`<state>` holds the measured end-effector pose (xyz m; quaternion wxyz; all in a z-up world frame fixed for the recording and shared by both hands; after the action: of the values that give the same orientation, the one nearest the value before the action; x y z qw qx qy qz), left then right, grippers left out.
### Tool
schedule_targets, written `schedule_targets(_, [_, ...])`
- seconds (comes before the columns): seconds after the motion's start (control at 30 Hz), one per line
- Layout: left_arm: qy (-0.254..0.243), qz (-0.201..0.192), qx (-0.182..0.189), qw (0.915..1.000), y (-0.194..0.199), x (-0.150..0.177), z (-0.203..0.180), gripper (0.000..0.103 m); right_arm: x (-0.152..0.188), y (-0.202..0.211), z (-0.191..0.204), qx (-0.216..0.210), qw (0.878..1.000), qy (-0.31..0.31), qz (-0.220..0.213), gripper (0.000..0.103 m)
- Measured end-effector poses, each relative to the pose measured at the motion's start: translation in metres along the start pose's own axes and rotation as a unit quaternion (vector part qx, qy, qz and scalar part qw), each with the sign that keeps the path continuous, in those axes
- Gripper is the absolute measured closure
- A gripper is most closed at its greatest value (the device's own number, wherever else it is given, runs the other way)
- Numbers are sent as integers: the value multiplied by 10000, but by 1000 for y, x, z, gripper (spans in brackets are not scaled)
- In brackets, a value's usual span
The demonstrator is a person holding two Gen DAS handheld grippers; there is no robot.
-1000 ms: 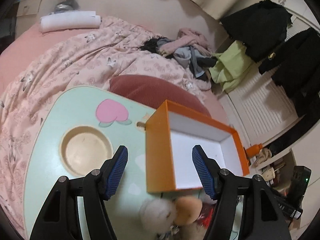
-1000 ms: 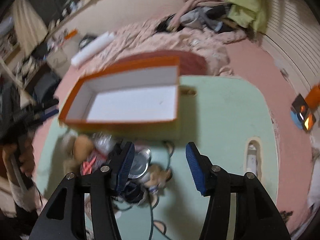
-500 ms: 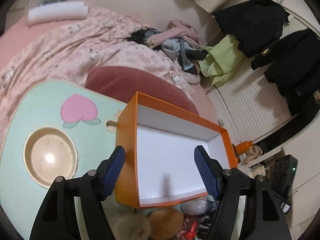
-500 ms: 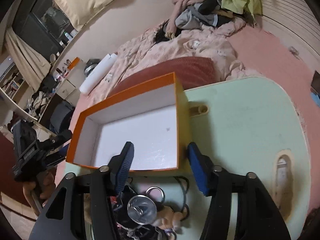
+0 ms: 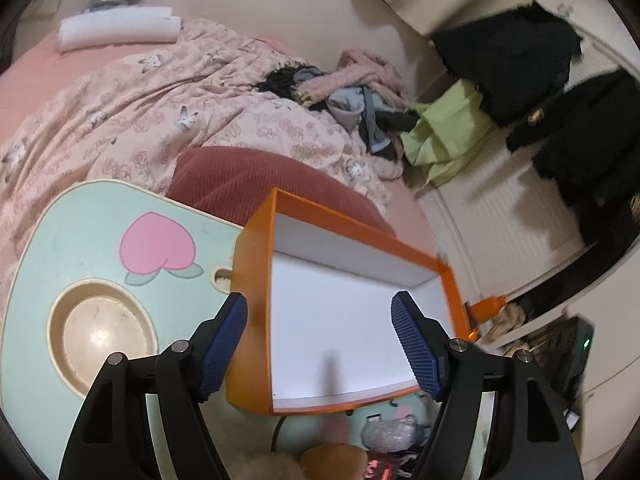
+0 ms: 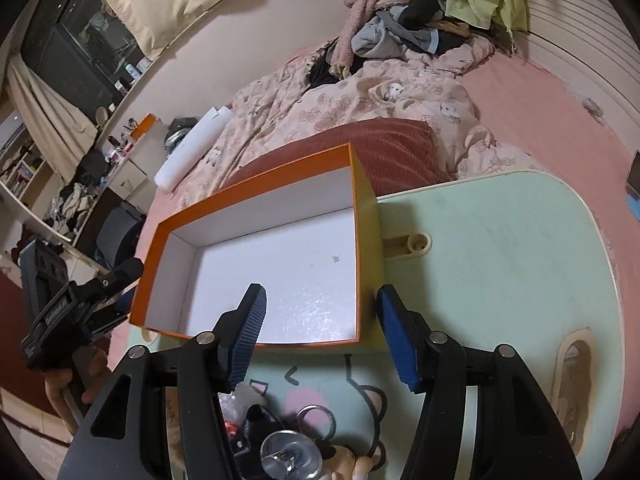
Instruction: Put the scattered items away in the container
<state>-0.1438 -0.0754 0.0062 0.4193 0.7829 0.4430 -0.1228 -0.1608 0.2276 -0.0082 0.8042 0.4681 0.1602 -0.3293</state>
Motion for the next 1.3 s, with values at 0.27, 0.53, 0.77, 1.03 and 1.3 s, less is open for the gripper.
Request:
schedule_targets(0.27, [-771, -131, -210, 9967, 76, 24, 13, 30, 20, 56, 11, 111, 9964, 786, -313, 44])
schedule_targets(0.53, [-1416, 58, -673, 9876, 104, 110, 17, 30, 94, 73, 24, 427, 9863, 1592, 100, 44])
schedule_targets(0.77, [-1669, 30, -810, 9826, 94, 149, -5, 30, 112, 49, 25, 729, 9858, 1513, 4, 58])
schedule_targets(1.03, [-1719, 463, -809, 9807, 49, 157, -21, 31, 93, 31, 22, 783, 9846, 1558, -102, 59])
schedule_targets(1.3, [-1752, 196, -579, 9826, 59, 143, -37, 32, 80, 54, 29, 704, 9841, 1512, -606, 59])
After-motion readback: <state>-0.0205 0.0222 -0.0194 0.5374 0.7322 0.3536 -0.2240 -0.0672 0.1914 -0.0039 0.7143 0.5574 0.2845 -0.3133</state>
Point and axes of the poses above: each gripper's, at about its wrist camera, not at the fingertips, and y roughly against the way its jaws point, z to its left, x to its underside, the point moved 8 cm from there along -y, roughly the way its jaws point, and after that the axes turned 5 degrees about -z, right-handed, at the moved point
